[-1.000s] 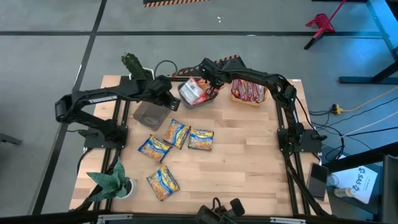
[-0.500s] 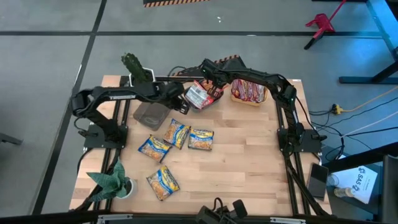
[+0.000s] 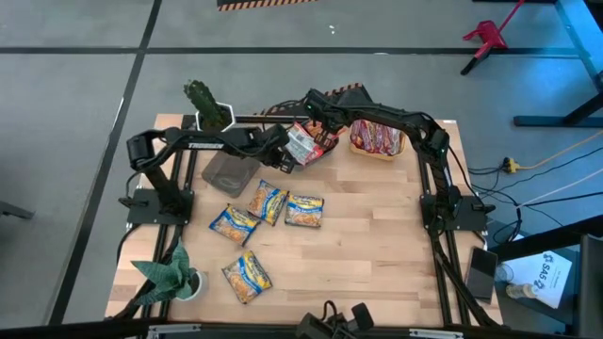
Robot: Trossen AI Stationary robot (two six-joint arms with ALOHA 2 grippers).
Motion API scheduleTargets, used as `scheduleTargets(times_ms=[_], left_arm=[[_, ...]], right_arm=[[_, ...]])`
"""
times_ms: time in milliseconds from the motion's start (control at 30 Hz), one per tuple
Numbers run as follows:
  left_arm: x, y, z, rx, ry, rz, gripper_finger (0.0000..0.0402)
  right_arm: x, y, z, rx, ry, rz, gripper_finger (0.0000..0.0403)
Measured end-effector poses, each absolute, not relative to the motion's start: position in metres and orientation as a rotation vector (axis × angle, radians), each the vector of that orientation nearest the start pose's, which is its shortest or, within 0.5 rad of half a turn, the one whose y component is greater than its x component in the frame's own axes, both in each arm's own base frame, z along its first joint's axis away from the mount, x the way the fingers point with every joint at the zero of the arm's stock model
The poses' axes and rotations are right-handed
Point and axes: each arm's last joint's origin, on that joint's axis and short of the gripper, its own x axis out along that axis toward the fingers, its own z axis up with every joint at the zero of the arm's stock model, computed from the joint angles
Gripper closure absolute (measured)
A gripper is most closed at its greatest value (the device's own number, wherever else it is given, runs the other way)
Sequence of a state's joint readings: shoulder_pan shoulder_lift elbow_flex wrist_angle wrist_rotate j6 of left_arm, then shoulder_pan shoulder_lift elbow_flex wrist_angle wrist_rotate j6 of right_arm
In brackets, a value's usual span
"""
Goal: Sort Maruchan noodles
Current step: Put the orange noodle pack into the blue bin
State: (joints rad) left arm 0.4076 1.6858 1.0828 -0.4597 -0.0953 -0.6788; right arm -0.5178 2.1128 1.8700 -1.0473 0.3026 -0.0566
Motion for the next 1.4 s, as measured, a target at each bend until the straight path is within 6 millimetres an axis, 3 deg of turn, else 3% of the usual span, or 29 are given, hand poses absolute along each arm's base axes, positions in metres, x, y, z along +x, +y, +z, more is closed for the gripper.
scheduleTargets(times_ms=[500,700,800,1067,1267,1400], left_arm=[[0.306,0.153,0.185,-0.772,0.825,0.797,0.0401],[0.304,0.158,0.185,-0.739,0.823,0.819,0.0401],[0.304,0.158,0.185,-0.733,0.825,0.815,0.0402],[0.305,0.157,0.186,-0.713,0.842,0.742,0.0402],[0.307,0.155,0.186,-0.705,0.852,0.716,0.0402],[0.306,0.154,0.185,-0.684,0.866,0.702,0.0402]], right_arm=[[0.389,-0.22,0.241,0.179,1.145,-0.325,0.0402],[0.396,-0.216,0.244,0.213,1.028,-0.081,0.0402],[0.398,-0.216,0.246,0.198,0.999,-0.068,0.0402],[0.381,-0.236,0.24,0.184,1.069,-0.089,0.0402],[0.37,-0.251,0.235,0.235,0.945,0.192,0.0402],[0.361,-0.257,0.235,0.229,0.939,0.243,0.0402]])
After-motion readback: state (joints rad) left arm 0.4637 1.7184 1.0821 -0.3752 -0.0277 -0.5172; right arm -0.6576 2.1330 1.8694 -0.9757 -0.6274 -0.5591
